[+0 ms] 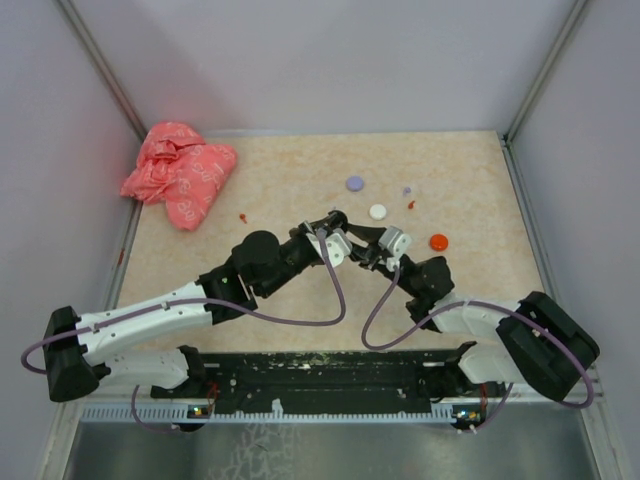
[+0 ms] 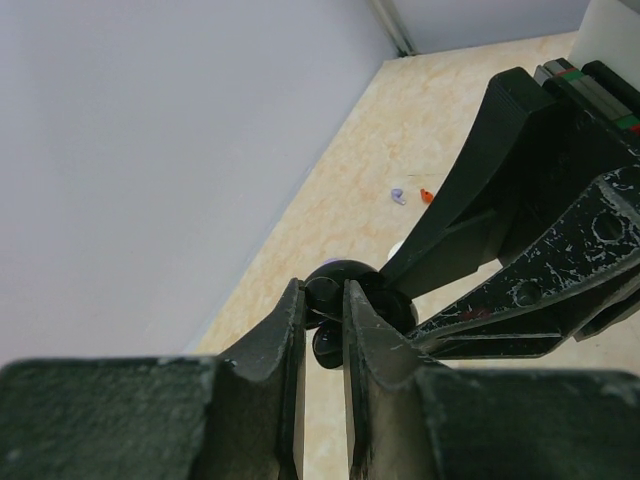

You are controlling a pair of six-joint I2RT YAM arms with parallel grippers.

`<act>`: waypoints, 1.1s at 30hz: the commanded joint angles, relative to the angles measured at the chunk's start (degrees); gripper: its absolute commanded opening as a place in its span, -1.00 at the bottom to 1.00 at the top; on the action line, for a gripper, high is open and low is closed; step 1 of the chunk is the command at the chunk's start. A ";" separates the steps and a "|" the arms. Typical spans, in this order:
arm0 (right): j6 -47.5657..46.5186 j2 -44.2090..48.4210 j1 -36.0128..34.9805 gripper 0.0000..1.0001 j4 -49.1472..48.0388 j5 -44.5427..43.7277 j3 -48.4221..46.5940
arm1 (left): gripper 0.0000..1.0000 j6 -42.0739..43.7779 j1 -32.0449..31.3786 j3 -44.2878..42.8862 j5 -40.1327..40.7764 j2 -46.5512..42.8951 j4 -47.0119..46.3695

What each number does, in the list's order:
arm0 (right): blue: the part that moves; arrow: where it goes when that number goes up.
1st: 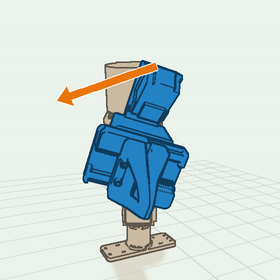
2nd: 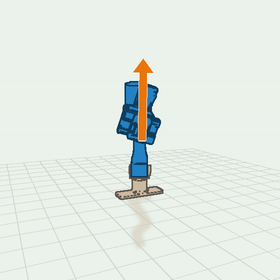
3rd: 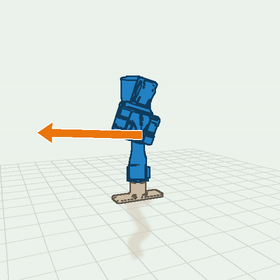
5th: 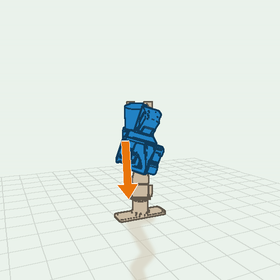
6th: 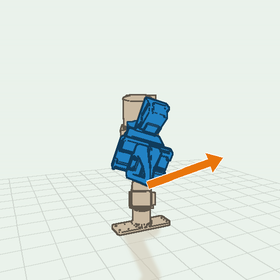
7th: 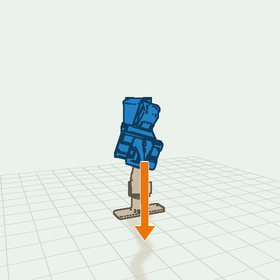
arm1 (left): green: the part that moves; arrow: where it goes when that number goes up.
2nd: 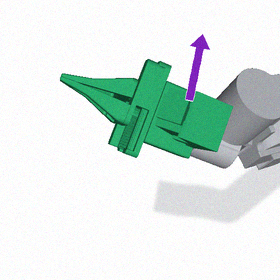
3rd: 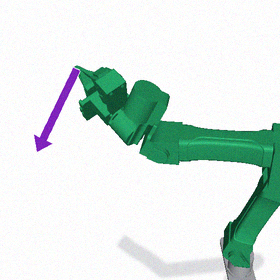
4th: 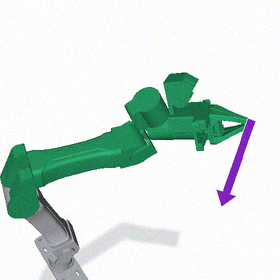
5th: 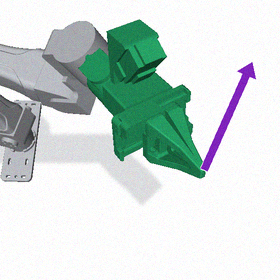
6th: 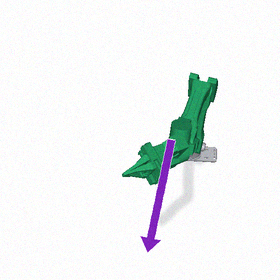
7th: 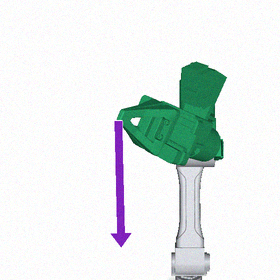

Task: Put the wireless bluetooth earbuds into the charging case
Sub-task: Place the earbud in the charging case.

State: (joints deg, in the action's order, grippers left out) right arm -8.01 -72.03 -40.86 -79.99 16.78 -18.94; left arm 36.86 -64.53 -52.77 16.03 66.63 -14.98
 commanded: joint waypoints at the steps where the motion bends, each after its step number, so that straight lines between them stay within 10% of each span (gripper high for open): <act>1: -0.84 1.72 -0.78 -1.00 -1.67 -0.74 -2.40 | -0.90 1.72 -0.50 0.65 1.57 -1.17 -0.93; 33: 0.80 3.73 -0.97 -1.00 -0.61 -1.97 -2.81 | -0.91 6.31 -2.96 0.25 6.57 3.21 -0.31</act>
State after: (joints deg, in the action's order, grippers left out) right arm -8.29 -70.46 -41.25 -76.40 15.05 -18.94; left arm 42.22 -66.54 -52.75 21.39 69.17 -15.18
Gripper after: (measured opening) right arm 0.266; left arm 0.209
